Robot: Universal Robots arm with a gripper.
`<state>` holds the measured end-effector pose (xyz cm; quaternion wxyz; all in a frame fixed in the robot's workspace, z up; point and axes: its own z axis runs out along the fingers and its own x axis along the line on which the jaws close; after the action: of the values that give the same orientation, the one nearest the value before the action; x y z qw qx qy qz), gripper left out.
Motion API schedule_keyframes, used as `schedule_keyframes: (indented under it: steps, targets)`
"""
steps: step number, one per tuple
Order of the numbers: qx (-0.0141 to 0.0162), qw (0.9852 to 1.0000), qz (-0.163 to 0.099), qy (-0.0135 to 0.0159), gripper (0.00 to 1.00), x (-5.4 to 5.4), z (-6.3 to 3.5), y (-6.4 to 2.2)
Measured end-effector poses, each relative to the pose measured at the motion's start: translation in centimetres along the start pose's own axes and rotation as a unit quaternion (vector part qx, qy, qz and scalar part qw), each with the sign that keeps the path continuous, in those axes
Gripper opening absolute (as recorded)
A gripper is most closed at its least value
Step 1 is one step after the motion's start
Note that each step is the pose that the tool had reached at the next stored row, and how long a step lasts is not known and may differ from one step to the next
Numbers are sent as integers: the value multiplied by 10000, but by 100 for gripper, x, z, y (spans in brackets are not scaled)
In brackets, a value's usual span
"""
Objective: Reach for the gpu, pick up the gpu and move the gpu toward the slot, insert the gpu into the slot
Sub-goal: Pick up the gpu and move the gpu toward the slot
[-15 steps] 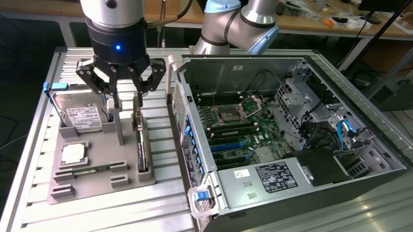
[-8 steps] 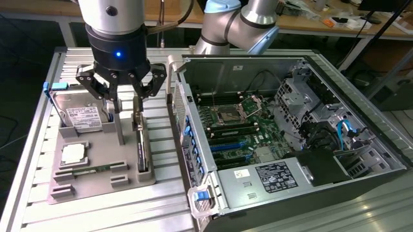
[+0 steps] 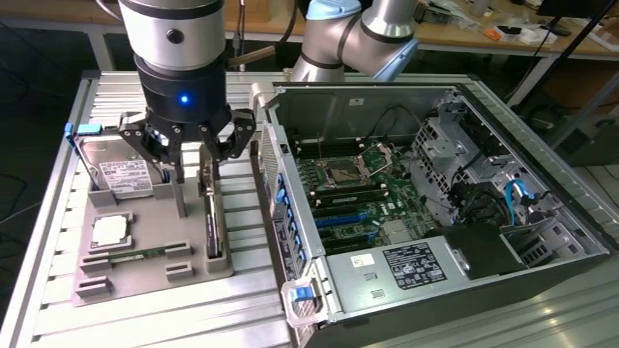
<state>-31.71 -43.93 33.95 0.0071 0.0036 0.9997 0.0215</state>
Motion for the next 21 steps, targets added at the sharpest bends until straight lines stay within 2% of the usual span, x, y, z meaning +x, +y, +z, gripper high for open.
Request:
schedule_keyframes:
  steps: [3, 21]
  targets:
    - [0, 10000, 0, -1, 48, -32, 45, -23]
    - [0, 10000, 0, -1, 48, -28, 377, -40]
